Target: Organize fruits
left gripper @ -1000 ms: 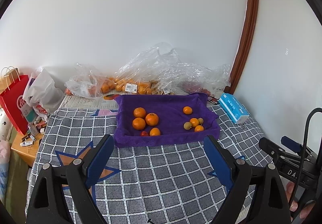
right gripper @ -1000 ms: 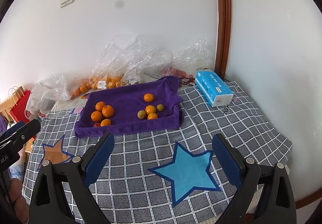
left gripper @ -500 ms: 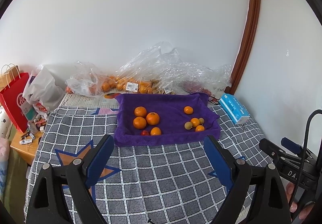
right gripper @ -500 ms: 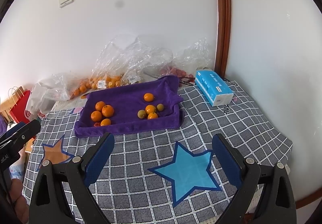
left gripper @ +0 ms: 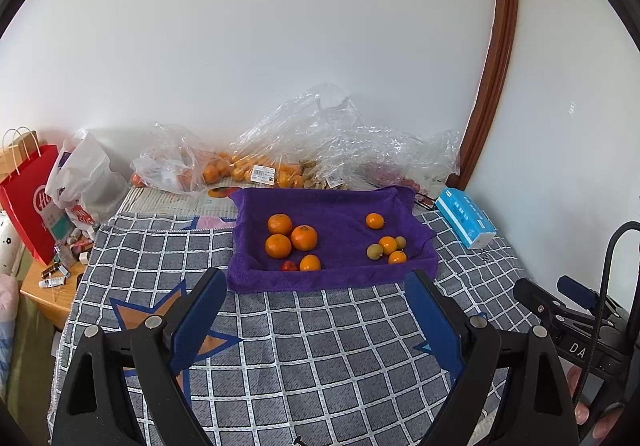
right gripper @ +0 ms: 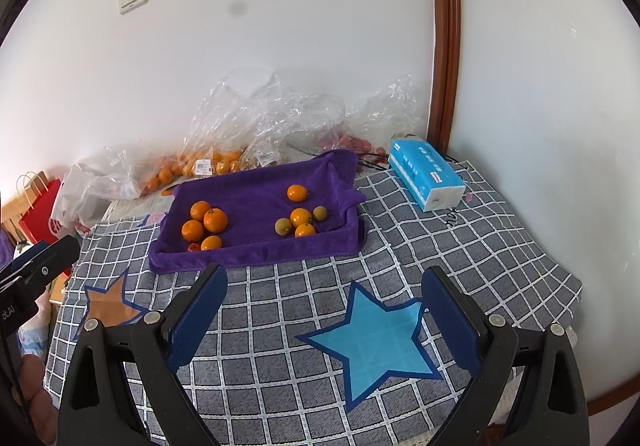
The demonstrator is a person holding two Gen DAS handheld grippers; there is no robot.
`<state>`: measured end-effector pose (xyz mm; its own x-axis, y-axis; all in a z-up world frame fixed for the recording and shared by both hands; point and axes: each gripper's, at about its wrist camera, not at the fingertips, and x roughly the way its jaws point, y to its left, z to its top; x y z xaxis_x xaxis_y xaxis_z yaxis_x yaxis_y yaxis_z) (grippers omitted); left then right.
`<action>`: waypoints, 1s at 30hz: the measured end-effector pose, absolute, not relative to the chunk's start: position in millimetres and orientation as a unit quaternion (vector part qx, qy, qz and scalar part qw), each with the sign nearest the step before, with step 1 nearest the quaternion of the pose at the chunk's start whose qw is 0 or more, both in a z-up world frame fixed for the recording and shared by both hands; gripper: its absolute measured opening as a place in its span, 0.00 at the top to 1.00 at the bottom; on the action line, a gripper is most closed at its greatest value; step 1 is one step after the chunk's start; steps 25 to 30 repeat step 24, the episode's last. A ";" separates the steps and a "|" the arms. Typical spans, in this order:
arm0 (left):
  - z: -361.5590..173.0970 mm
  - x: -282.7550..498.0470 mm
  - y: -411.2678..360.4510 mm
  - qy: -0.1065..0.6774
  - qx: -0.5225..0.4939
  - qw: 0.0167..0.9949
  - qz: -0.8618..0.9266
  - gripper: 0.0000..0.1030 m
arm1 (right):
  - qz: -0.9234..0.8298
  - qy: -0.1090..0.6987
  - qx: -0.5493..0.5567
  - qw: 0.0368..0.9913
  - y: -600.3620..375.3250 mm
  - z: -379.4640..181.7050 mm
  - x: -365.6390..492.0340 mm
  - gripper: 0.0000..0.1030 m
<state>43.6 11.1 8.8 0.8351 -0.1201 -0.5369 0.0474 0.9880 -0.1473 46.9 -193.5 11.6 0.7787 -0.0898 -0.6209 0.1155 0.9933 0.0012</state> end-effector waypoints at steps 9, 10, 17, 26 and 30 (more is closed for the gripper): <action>9.2 43.9 11.5 0.283 -0.066 0.956 -0.043 0.12 | -0.054 0.328 0.020 0.943 -193.7 11.4 46.7 0.06; 9.2 43.7 11.7 0.283 -0.065 0.956 -0.043 0.12 | -0.055 0.328 0.020 0.943 -193.7 11.3 46.7 0.06; 9.1 43.1 12.6 0.283 -0.066 0.956 -0.045 0.12 | -0.054 0.327 0.019 0.943 -193.5 12.0 46.4 0.06; 9.7 46.2 10.6 0.282 -0.068 0.956 -0.042 0.12 | -0.053 0.328 0.019 0.943 -193.0 11.6 47.4 0.06; 9.7 46.2 10.6 0.282 -0.068 0.956 -0.042 0.12 | -0.053 0.328 0.019 0.943 -193.0 11.6 47.4 0.06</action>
